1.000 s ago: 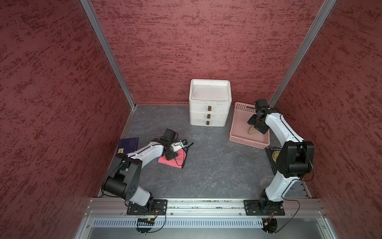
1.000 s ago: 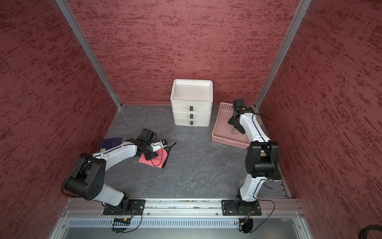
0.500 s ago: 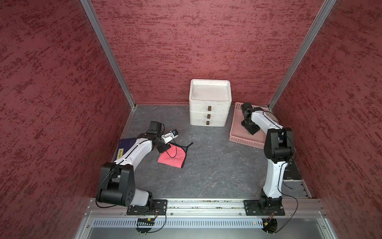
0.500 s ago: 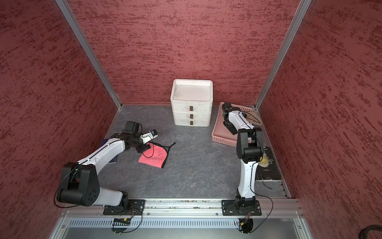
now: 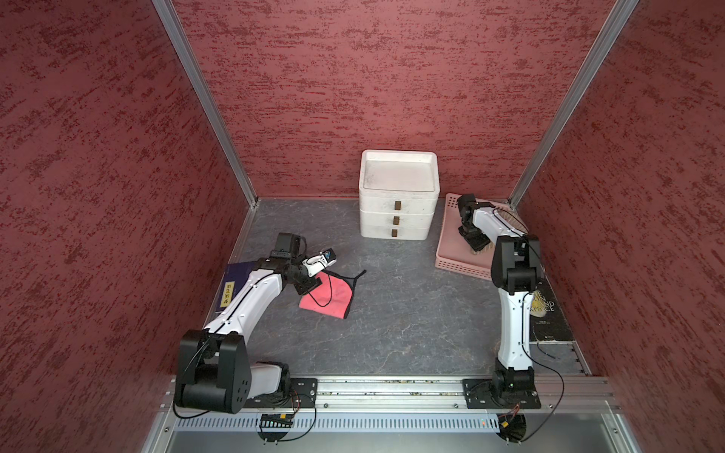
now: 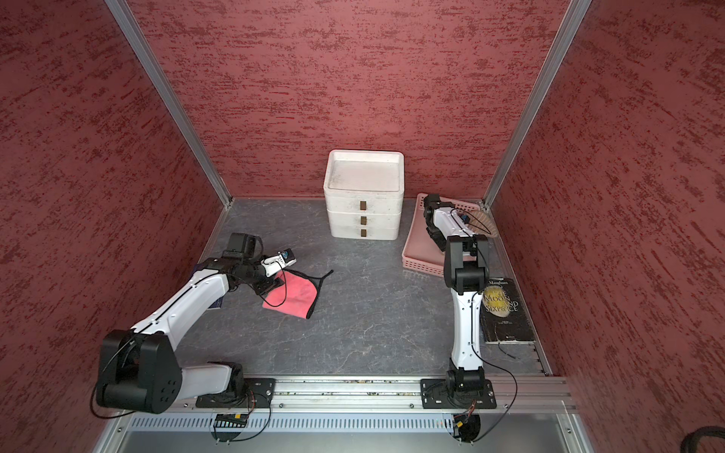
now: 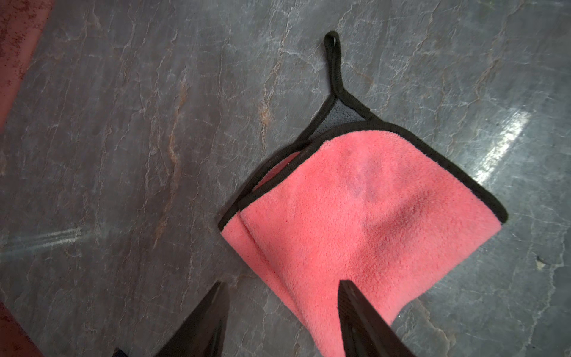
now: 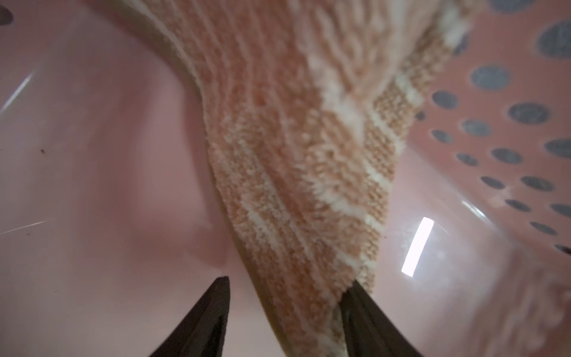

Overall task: Fold the square dishcloth
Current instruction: Pick up the cleaning item from the bin.

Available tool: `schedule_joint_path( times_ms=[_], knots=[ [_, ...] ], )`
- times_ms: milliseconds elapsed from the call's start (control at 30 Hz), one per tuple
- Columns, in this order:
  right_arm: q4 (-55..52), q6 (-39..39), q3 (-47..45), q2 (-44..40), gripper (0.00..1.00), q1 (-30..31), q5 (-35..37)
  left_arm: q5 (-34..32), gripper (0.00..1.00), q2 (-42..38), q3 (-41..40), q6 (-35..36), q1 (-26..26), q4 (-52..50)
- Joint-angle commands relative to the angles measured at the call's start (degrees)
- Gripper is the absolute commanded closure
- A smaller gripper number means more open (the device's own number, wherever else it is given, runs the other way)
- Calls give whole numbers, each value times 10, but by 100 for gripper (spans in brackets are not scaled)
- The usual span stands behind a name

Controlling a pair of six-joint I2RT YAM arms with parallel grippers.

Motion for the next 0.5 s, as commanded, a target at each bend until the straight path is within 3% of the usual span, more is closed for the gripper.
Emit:
schedule_joint_path(
  times_ms=[0,33,200,333,467],
  knots=[
    [-7,2,13,10,47,-2,4,18,40,-16,0,8,4,-24],
    [-7,1,12,11,49,-1,3,19,40,-18,3,7,5,-30],
    [16,-6,-15,-20,99,-2,-22,30,40,-36,18,-1,3,-56],
    [64,-35,-64,-91,100,3,-41,14,40,-36,10,-9,-20,-59],
    [75,-76,-78,-162,100,18,-46,-58,40,0,-27,-22,-79,1]
  ],
)
